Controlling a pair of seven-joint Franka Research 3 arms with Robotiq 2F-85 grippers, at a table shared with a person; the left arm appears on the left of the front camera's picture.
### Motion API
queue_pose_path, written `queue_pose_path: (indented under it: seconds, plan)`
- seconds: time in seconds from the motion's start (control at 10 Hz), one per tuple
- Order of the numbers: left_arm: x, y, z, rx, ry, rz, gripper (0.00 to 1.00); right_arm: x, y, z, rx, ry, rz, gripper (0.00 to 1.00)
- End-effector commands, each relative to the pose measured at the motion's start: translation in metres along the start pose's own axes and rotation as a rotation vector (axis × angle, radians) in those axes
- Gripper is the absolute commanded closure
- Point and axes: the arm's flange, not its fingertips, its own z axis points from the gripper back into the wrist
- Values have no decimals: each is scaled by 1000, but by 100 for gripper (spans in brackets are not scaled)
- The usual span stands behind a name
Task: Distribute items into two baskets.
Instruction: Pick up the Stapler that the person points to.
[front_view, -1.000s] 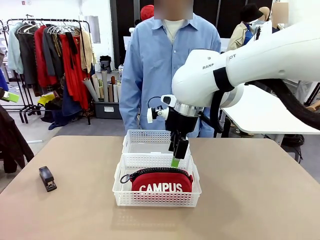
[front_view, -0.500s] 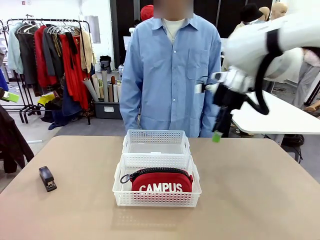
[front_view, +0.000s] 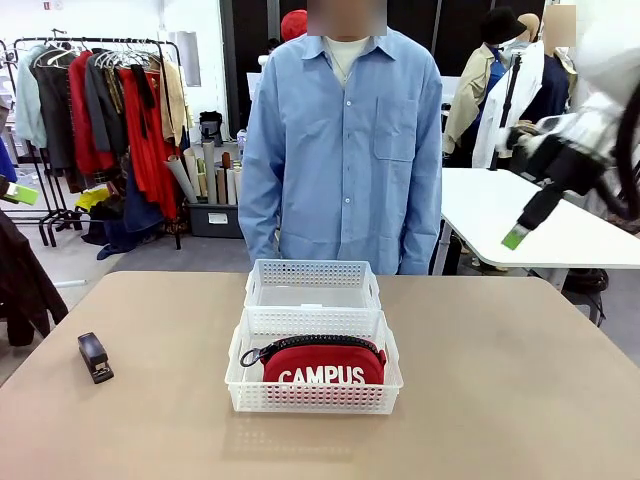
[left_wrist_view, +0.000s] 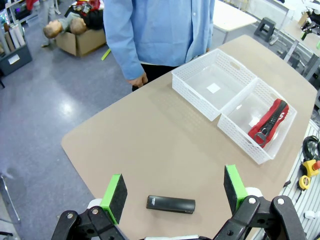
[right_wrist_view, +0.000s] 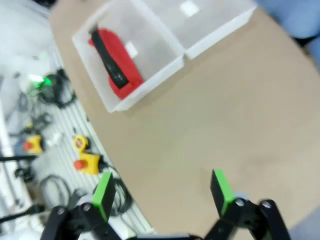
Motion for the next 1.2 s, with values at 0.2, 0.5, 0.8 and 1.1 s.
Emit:
queue_pose_path:
  seconds: [0.2,0.5,0.8,1.1]
  plan:
    - [0,0,0,-11,-21,-5,0,-65,12,53,-98,-185,-78,0]
    - [0,0,0,-11,-21,-5,0,-102,4,82,-123,-260,-124,0]
    - [0,0,0,-11,-21,-5,0,-118,7,96,-138,-316,-131,0]
    - [0,0,0,-11,-21,-5,0,-123,6,101,-110,-365,-112,0]
